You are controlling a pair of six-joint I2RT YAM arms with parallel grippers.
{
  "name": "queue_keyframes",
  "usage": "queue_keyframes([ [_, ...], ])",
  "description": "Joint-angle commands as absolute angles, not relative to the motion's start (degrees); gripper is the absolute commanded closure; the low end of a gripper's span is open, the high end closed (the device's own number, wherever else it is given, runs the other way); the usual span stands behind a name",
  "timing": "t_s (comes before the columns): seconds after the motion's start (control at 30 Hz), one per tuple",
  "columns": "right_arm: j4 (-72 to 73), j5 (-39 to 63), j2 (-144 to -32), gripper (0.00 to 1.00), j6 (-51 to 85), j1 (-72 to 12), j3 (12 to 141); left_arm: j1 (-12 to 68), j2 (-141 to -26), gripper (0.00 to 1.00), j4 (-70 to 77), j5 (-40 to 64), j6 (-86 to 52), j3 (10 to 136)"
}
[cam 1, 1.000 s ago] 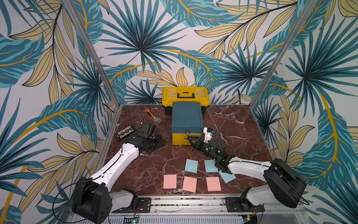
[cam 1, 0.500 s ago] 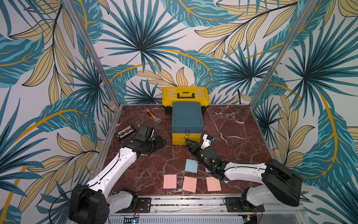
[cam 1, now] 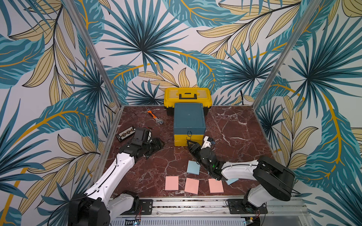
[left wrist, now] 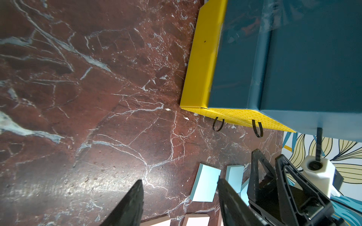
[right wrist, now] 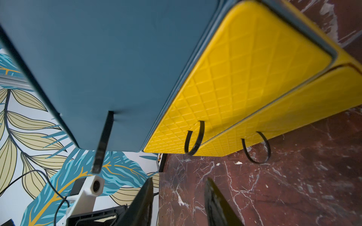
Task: Please put the sticky notes in the drawer by color
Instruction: Open the drawer in the storage box.
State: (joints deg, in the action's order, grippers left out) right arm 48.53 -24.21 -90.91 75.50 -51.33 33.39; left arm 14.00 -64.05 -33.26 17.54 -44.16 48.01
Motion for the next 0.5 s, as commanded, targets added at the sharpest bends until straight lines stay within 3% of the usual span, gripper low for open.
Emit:
queue_keyframes([
  [0.0,51.9,-24.31,-92.82,0.56,76.25,-50.51,34.45,13.11,-63.36,0.38,-31.74,19.0,-43.18,47.47],
  [0.47,54.03,-21.27,-97.42,0.6,77.76,-48.4,37.07,11.66,-64.34,0.38,-31.2,20.47,-42.66,46.57],
])
